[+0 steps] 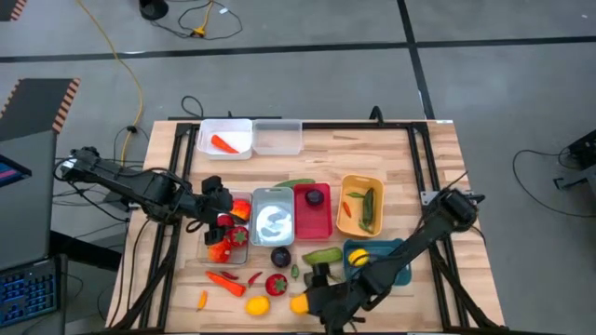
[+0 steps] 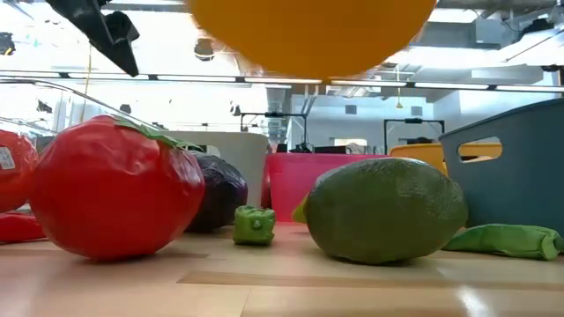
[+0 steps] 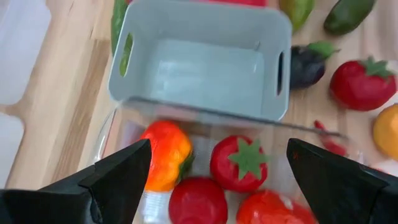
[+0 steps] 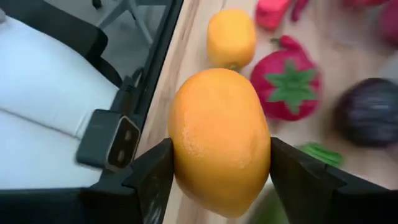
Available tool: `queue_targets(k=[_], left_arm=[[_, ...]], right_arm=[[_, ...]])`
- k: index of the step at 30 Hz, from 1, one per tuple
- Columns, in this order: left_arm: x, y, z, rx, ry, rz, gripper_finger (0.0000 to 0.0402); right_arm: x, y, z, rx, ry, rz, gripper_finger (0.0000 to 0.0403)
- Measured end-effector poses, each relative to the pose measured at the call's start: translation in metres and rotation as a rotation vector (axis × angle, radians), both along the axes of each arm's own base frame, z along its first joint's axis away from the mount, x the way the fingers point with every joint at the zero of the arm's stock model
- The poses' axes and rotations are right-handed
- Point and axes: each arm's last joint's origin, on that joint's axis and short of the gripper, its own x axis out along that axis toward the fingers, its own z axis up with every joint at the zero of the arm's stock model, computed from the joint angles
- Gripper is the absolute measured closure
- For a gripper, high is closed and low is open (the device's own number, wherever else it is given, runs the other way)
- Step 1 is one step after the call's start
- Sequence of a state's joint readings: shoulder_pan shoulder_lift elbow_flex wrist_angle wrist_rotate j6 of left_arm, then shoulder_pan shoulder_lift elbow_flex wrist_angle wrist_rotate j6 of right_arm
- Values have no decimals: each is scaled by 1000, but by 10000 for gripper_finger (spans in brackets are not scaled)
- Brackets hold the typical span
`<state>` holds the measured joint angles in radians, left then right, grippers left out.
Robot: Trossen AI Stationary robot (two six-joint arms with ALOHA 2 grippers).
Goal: Sort produce into baskets
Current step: Put the lemon into the blue bin
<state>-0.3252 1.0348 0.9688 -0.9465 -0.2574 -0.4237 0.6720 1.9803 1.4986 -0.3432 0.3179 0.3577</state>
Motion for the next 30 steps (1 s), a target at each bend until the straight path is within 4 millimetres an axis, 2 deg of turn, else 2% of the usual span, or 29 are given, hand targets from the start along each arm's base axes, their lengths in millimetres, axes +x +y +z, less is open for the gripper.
queue_targets(k=[7, 12, 18, 23, 30], left_arm=[[7, -3, 5, -7, -87, -61, 40], [8, -3, 6, -7, -91, -60, 40], [8, -3, 6, -9, -94, -59, 40], [10, -4, 8, -6, -122, -74, 40], [14, -13, 14, -14, -213, -149, 40]], right_arm=[[-38, -31, 51, -28, 117, -96, 133], [-69, -52, 69, -9, 276, -259, 133], [-95, -62, 70, -46, 450, -395, 133], [-97, -62, 66, -31, 540, -389, 133], [-94, -62, 63, -13, 565, -387, 133]])
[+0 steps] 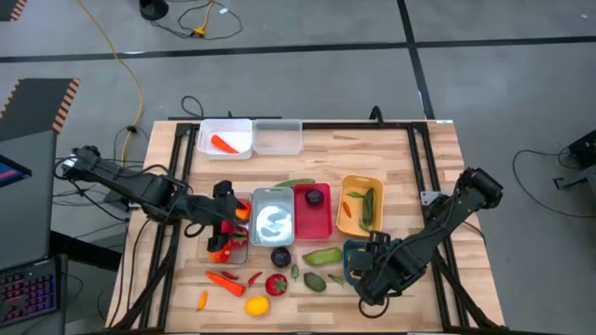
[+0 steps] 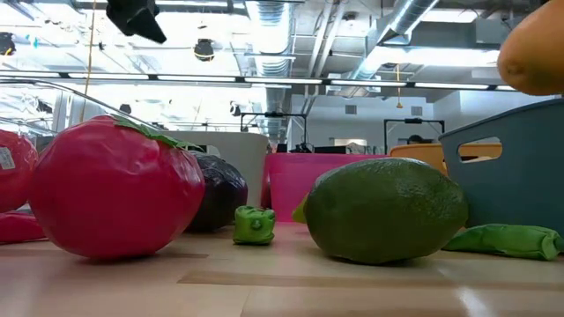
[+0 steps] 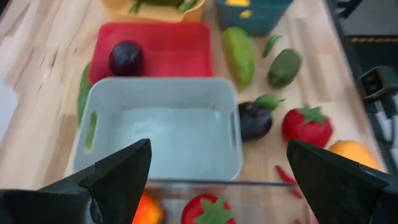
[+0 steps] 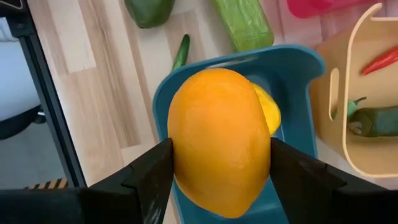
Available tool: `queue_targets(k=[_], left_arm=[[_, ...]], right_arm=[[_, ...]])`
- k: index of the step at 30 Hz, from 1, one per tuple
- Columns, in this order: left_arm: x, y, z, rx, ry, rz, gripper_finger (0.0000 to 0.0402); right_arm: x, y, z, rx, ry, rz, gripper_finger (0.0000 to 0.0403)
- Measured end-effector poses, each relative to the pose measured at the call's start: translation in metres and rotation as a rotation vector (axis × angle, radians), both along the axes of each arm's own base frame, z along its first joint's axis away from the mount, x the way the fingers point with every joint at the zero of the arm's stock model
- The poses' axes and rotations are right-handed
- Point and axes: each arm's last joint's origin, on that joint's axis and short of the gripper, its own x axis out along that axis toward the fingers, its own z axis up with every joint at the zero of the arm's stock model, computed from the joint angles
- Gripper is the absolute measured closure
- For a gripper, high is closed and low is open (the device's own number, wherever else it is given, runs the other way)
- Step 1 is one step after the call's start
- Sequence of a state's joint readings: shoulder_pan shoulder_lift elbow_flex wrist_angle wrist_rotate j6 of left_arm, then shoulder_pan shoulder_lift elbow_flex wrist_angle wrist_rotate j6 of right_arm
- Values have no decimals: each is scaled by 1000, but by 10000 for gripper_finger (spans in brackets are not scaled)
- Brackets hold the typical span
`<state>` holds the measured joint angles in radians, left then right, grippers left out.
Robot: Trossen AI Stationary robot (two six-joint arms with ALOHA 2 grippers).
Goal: Sort produce into baskets
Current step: Put the lemon into the blue bin
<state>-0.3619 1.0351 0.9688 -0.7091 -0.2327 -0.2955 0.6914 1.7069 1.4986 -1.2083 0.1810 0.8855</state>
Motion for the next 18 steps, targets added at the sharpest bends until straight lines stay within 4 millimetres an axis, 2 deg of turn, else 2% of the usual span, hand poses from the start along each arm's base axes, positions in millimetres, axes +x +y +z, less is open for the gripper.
queue_targets(k=[18], left_arm=[[-11, -33, 1, -34, -26, -95, 40]], right_arm=[[0, 1, 0, 21, 7, 15, 132]])
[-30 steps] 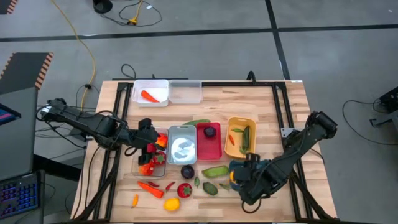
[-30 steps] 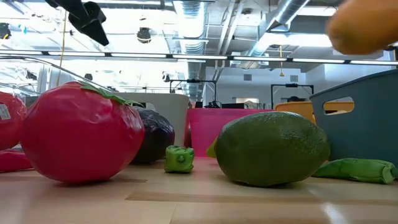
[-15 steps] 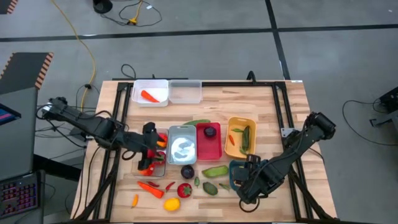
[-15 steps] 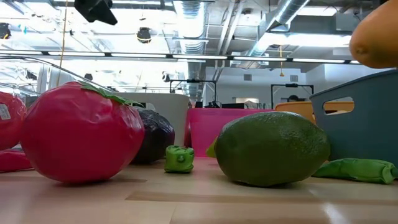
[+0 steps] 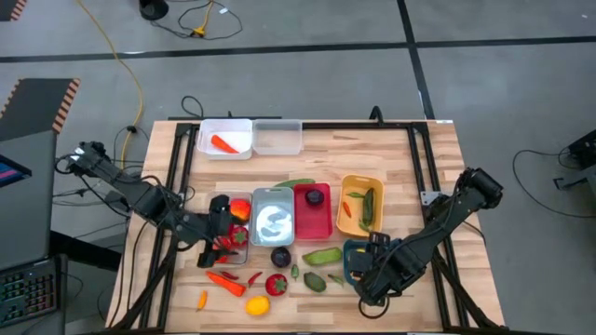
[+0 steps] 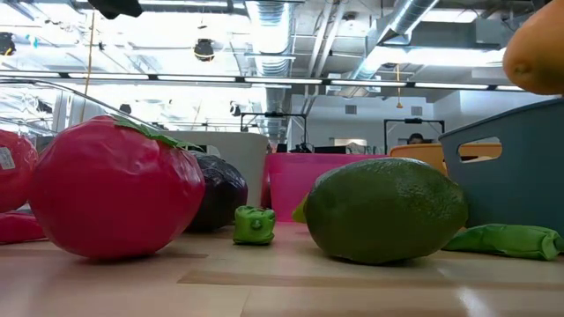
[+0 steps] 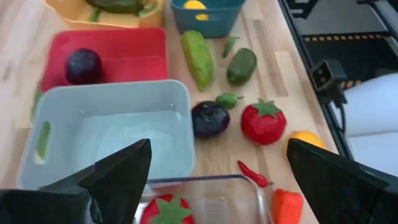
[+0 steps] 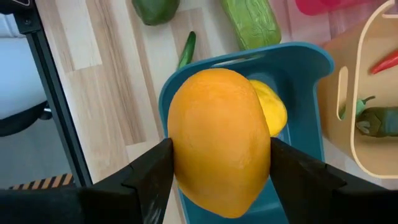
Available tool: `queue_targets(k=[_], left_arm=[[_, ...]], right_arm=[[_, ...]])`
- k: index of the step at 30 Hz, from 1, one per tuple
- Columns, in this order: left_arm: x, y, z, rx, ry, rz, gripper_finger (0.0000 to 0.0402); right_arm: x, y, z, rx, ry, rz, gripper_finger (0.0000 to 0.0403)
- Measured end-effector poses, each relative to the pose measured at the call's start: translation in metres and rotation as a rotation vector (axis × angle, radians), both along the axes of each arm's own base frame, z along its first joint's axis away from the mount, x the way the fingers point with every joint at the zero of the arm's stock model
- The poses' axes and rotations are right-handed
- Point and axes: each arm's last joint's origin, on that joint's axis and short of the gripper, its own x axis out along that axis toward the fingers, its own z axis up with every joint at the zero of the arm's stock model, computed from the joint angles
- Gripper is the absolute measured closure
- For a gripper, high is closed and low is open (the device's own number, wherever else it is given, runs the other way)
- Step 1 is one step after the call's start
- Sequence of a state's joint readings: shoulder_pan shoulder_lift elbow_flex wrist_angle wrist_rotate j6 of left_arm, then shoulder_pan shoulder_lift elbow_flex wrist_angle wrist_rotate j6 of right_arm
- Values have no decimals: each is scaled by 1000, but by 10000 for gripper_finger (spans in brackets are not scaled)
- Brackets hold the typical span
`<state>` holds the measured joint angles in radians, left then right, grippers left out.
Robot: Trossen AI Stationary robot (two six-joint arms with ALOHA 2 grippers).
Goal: Sort produce into baskets
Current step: Put the lemon into the blue bin
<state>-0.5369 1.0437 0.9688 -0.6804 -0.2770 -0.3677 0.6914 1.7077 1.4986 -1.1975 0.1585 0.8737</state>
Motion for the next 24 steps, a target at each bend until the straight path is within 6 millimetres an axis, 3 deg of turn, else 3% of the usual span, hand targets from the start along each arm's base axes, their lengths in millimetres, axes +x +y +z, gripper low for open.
queue_targets(k=[15, 24], left_arm=[[6, -53, -37, 8, 169, -80, 40], [12, -87, -62, -33, 236, -147, 40]], right_arm=[[0, 0, 0, 5, -2, 8, 129], [0, 0, 0, 4, -2, 7, 78]])
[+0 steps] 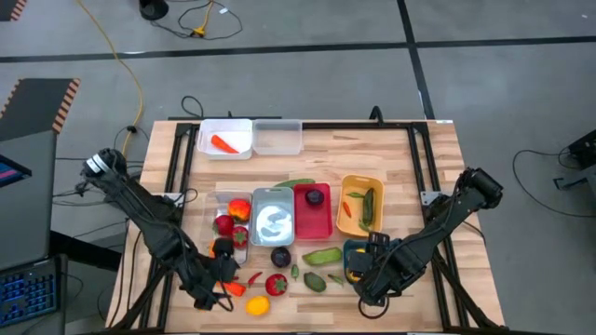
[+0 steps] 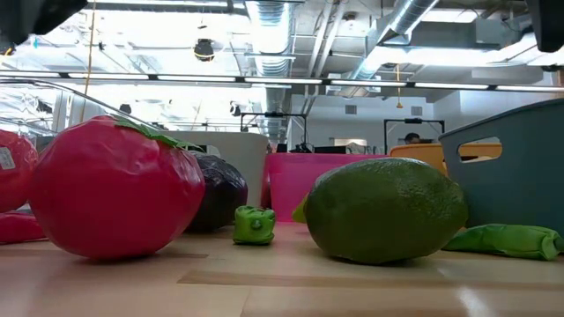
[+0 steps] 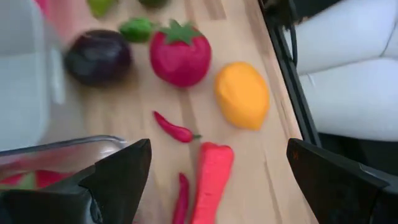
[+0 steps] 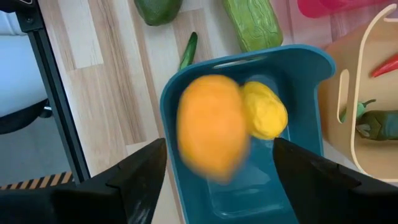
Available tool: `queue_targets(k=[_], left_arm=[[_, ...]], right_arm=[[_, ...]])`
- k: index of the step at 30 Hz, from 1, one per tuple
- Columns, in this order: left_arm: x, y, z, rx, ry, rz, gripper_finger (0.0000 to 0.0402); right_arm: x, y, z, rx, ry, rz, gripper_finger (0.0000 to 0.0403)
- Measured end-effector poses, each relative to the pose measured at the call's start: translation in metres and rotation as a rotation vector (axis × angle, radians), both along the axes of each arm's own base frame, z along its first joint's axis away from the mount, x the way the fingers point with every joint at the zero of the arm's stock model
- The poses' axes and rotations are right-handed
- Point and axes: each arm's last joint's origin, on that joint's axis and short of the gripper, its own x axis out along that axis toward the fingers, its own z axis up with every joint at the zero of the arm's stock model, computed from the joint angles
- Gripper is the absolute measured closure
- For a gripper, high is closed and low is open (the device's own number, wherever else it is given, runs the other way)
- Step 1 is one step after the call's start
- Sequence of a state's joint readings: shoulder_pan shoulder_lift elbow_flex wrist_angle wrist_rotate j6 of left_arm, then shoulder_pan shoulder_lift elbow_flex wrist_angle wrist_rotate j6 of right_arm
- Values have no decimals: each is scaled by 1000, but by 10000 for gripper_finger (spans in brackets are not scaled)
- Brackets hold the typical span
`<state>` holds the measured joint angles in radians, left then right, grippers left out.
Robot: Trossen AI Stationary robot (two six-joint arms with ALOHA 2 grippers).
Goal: Sort produce into baskets
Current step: Put the lemon into the blue bin, then put the carrot into the white bin
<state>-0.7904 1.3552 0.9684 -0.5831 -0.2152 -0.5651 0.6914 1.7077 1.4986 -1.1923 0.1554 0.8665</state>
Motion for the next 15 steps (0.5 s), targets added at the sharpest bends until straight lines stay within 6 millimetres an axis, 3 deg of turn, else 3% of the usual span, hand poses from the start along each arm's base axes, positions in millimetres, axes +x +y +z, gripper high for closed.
queue_targets(k=[7, 15], left_arm=[[9, -27, -30, -16, 68, -72, 40], [13, -38, -59, 45, 138, -84, 40]], right_arm=[[0, 0, 0, 0, 0, 0, 63], [0, 0, 0, 2, -3, 0, 63]])
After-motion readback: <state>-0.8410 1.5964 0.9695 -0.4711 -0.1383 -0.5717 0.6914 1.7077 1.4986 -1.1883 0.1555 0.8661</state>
